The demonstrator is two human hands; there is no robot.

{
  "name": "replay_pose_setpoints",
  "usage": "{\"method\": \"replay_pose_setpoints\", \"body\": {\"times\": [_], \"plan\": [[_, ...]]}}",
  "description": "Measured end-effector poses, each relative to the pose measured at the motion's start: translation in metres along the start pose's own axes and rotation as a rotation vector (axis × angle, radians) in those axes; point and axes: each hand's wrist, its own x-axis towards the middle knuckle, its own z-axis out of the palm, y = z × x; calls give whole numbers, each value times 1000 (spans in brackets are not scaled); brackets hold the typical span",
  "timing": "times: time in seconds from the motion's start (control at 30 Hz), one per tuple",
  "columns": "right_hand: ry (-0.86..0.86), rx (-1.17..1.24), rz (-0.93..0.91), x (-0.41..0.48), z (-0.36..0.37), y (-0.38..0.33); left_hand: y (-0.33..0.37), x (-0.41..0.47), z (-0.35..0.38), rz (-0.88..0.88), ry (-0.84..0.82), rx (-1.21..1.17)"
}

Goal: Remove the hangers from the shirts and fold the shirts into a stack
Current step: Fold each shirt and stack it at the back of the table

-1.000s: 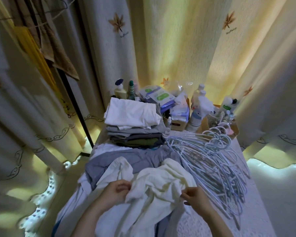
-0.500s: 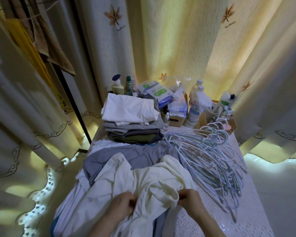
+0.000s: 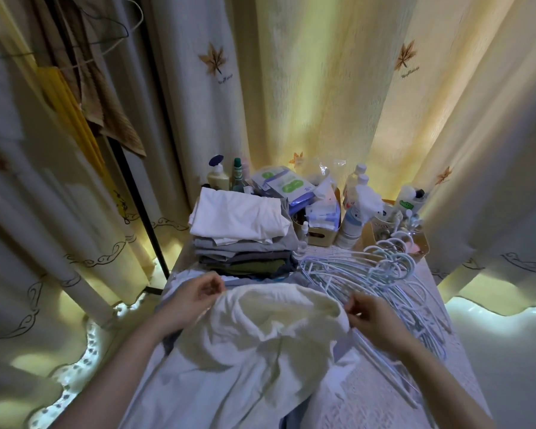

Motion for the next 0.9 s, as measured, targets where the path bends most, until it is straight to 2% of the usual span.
{"method": "replay_pose_setpoints", "body": {"times": [0.17,0.27,0.5,0.63,0.8,0.9], "plan": [[-64,168,-176,43,-65,-65,74,31,-49,99,191,-22],[-112,173,-227,62,-97,-104,117,40,-80,154,226,1],[39,285,-471,87,-171,-191,200,43,-159,347,367,72],[-7,254,-613,91,-211,-242,247,43,-206,482,418,120],[-195,301,-603,85,-228,-283,278,34,-236,493,421,259],[-178,120,-644,77,-227,-294,286,25,-242,524,452,181]]}}
